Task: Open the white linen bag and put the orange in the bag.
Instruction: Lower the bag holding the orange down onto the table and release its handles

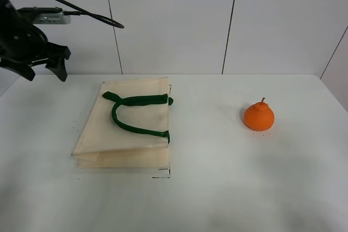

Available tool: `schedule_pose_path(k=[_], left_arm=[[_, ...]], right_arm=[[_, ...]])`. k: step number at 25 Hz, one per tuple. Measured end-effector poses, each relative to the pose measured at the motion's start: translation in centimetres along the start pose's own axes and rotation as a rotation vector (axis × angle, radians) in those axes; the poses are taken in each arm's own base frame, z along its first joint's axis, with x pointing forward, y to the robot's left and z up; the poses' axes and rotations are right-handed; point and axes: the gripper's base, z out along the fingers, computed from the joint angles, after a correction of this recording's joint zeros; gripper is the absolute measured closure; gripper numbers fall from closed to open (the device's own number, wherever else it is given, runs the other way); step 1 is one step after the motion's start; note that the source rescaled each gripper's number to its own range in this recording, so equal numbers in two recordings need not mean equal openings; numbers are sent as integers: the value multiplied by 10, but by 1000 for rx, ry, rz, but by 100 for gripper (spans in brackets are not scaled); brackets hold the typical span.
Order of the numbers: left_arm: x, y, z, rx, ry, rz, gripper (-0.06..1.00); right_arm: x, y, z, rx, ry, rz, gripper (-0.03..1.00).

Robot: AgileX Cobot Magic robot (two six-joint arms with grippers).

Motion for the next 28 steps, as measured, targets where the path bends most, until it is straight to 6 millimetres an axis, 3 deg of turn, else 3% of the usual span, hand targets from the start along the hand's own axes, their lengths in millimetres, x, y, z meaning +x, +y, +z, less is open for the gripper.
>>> schedule_pose_path(k=[3,6,10,13,24,28], left_arm=[[-23,-16,29,16,32,-33,-5],[-34,-46,56,39,67,-35,-5],[-32,-87,84,58,108,-7,-5],[-28,-107,109,68,135,-7,-5],[-18,-116,180,47,203,-34,-5],[-16,-116,189,43,213,-42,-5]], right_arm=[[0,0,0,0,0,0,-3],[0,0,0,0,0,0,-3],[0,0,0,0,0,0,-3],[0,0,0,0,0,0,-3],[0,0,0,0,0,0,-3],[0,0,0,0,0,0,-3]])
